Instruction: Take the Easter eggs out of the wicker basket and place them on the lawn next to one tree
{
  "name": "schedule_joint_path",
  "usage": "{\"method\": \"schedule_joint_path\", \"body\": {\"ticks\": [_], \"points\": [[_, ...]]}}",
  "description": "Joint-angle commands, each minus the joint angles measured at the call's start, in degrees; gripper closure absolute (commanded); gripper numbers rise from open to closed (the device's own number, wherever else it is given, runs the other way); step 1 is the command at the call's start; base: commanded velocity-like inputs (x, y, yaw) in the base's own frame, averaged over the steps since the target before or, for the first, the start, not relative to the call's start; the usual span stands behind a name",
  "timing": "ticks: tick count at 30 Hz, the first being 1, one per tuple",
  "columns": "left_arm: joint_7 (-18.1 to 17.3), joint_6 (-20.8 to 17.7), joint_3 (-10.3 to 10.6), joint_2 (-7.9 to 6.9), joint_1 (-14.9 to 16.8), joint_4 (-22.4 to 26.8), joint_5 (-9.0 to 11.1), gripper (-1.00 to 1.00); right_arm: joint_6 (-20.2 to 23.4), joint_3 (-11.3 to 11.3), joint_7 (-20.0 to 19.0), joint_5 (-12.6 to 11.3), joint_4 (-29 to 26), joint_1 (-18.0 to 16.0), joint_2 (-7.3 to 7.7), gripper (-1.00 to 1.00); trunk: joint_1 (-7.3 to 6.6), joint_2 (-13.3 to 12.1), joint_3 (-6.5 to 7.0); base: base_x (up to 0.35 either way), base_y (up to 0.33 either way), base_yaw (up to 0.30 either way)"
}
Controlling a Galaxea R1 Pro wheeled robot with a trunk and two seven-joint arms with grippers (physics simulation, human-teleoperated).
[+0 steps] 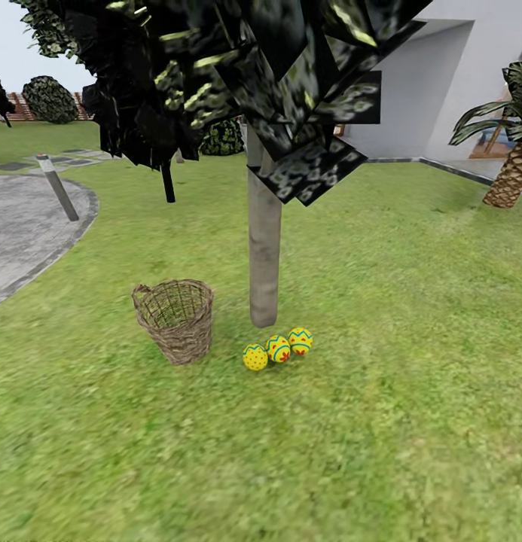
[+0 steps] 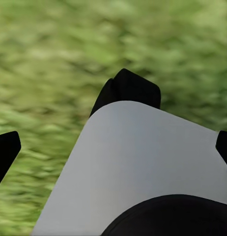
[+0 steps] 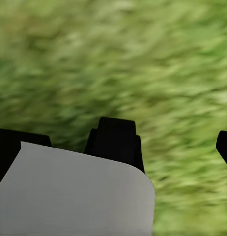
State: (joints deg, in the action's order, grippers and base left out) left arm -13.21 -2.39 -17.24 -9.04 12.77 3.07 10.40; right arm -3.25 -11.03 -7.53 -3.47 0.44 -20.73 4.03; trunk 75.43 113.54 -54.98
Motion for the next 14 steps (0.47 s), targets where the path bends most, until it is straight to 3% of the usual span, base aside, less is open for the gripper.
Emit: {"method": "schedule_joint_path", "body": {"ticks": [1,14], "points": [[-0.2,-0.3,0.0,-0.01,0.0,0.0,0.6,-1.00,-0.2,-0.4,-0.2,-0.4,0.1,0.0,0.04,-1.00,-0.01,0.0,-0.04,0.000,0.000,0.016],[-0.2,-0.3,0.0,-0.01,0.0,0.0,0.6,-1.00,-0.2,-0.4,-0.2,-0.4,0.1,0.0,0.01,-1.00,-0.01,0.0,-0.03,0.000,0.000,0.002]]}}
